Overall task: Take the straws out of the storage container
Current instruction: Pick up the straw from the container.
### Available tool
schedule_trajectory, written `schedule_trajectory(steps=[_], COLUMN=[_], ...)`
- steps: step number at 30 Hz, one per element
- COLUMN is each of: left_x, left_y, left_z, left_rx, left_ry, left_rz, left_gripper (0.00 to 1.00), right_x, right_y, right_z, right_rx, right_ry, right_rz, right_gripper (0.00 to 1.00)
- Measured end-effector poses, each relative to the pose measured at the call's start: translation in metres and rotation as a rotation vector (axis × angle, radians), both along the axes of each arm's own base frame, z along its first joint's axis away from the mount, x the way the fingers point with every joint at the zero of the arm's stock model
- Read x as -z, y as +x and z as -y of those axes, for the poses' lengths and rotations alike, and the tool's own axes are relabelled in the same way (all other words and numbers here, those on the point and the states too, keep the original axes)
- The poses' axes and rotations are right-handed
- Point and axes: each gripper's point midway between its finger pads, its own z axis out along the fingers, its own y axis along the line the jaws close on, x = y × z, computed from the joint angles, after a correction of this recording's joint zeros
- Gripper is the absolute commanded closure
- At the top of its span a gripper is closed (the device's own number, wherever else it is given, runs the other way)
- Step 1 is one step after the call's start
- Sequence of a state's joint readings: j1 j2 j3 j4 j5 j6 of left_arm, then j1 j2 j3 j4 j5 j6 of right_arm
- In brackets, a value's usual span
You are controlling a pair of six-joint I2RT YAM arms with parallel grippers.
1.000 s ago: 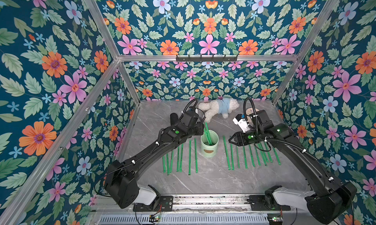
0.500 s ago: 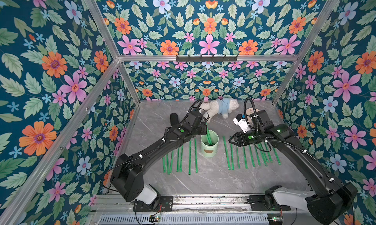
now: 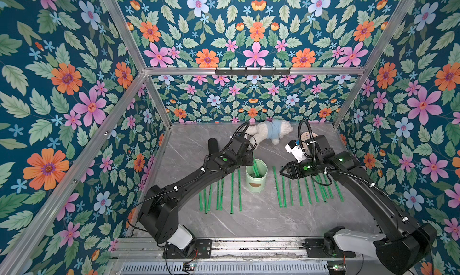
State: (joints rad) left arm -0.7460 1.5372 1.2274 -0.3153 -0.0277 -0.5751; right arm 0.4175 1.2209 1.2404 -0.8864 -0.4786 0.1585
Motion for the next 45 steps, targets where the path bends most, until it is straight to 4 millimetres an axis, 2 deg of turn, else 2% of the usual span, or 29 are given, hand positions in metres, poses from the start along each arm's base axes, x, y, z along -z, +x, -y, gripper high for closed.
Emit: schedule_trajectory(steps=[3, 16, 27, 31, 36, 39, 45], left_x=[0.003, 0.005, -0.025, -0.044, -0.075, -0.102, -0.172], left_y=[0.002, 0.004, -0.002, -0.005, -0.008, -0.009, -0.012], left_z=[0.001, 0.005, 0.009, 0.005, -0.01, -0.022, -0.059], left_rx=[0.0, 0.007, 0.022, 0.017, -0.008, -0.033, -0.124], left_ry=[0.004, 0.007, -0.023, -0.022, 0.005, 0.026, 0.079], left_rz=[-0.004, -0.011, 0.024, 0.044, 0.088, 0.137, 0.264], left_gripper=[0.71, 0.86, 0.89, 0.89, 0.9, 0.9, 0.9], right_x=[0.0, 0.002, 0.002, 0.001, -0.002, -0.003, -0.005], right_y=[0.0, 0.0, 0.0, -0.001, -0.002, -0.002, -0.002], right_z=[0.0, 0.0, 0.0, 0.001, 0.001, 0.0, 0.0], right_rx=[0.0, 0.0, 0.001, 0.001, 0.0, -0.003, -0.004], right_ry=[0.0, -0.003, -0.002, 0.0, 0.004, 0.009, 0.013], right_rz=[0.0, -0.006, -0.005, 0.0, 0.006, 0.006, 0.011], right_gripper=[0.51, 0.51, 0.51, 0.5, 0.5, 0.5, 0.5])
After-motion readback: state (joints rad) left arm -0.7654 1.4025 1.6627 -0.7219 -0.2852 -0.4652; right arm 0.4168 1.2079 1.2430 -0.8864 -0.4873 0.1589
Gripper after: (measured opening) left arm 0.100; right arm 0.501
